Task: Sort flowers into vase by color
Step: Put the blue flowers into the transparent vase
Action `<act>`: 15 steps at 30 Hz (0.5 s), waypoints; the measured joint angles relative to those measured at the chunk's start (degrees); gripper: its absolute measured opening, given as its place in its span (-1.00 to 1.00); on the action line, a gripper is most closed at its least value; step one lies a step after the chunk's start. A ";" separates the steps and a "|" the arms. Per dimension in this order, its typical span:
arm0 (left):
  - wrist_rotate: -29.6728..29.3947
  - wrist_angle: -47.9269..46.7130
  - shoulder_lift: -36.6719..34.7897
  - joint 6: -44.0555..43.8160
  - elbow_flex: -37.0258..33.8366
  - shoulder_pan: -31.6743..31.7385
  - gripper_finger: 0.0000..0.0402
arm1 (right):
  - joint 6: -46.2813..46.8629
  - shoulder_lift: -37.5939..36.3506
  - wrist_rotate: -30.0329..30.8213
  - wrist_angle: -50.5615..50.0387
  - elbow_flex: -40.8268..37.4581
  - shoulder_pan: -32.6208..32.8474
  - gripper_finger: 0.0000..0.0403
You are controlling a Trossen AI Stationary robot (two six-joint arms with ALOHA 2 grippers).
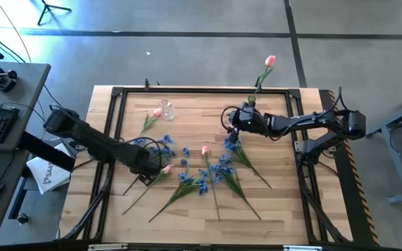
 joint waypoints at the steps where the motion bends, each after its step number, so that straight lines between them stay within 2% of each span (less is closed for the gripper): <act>1: -0.38 -0.01 1.02 1.23 0.00 0.46 0.17 | 0.65 -0.34 0.01 -0.87 -0.03 0.43 0.28; 7: 1.60 2.20 6.03 11.02 0.39 4.07 -0.37 | 4.59 -6.02 0.30 -7.64 -0.07 4.77 0.28; 11: 5.78 4.12 7.43 16.89 0.39 7.00 -0.84 | 7.27 -12.22 4.66 -13.25 -0.07 8.36 0.28; 13: 5.24 4.23 6.56 17.42 0.24 7.67 -0.94 | 8.92 -14.63 6.92 -15.75 -0.07 10.25 0.28; 15: 3.40 4.77 3.78 17.44 0.06 7.99 -0.94 | 10.74 -16.16 8.23 -15.85 -0.76 12.34 0.28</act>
